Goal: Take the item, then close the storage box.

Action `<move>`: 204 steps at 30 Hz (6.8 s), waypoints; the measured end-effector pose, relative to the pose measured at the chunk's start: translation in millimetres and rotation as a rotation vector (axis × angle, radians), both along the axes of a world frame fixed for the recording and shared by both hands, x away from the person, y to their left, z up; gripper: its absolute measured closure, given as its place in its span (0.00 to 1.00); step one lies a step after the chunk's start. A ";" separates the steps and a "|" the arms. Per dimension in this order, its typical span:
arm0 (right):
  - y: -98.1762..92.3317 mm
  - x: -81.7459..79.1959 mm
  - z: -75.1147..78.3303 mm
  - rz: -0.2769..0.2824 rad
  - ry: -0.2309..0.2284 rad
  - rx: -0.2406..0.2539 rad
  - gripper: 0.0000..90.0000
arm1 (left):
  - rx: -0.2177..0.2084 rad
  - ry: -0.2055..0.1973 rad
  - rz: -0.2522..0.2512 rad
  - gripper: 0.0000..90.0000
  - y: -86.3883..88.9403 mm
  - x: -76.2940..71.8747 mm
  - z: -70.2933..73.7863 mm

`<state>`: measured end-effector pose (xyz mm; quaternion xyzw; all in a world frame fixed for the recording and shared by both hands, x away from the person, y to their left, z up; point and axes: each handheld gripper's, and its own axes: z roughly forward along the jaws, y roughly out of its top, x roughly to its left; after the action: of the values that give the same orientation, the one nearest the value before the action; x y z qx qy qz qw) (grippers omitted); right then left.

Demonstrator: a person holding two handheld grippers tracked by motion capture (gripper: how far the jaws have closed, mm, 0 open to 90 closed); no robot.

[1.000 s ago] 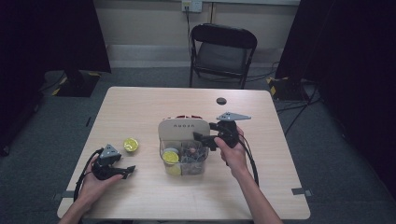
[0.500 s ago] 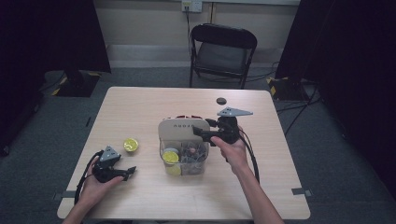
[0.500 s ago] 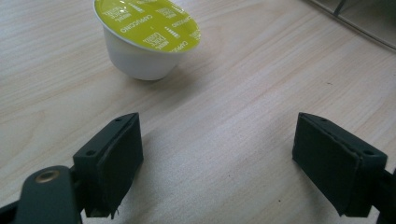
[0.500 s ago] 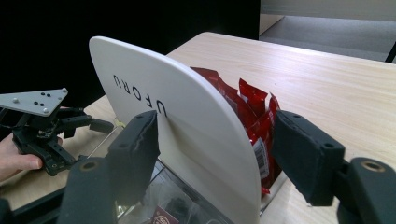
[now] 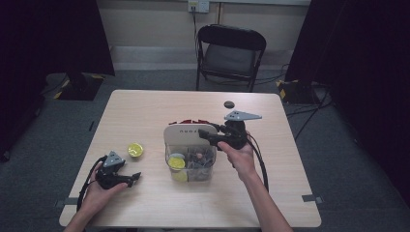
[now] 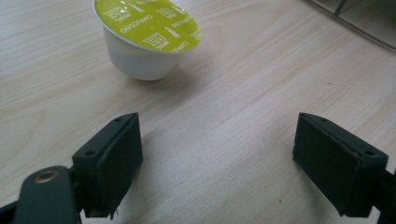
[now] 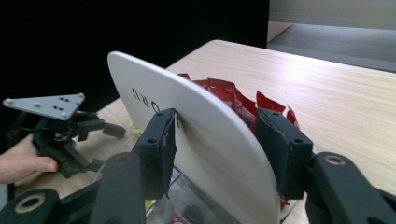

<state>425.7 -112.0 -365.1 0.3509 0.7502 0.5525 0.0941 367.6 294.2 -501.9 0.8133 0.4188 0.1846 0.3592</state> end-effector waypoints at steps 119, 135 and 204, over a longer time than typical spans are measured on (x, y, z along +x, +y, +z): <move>-27.7 -66.2 -71.0 -0.008 0.102 -0.127 0.19 | -0.001 0.002 -0.005 0.17 0.8 -0.2 0.0; -28.6 -69.8 -73.2 -0.029 0.062 -0.161 0.21 | -0.001 0.002 -0.006 0.17 0.8 -0.1 0.0; -143.7 -43.0 -135.3 -0.534 0.158 -0.408 0.15 | -0.003 0.001 0.035 0.17 5.6 3.9 -0.2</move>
<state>382.7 -255.8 -500.4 0.5505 0.7319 0.3180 0.2452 371.5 299.8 -502.0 0.8055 0.4334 0.1896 0.3569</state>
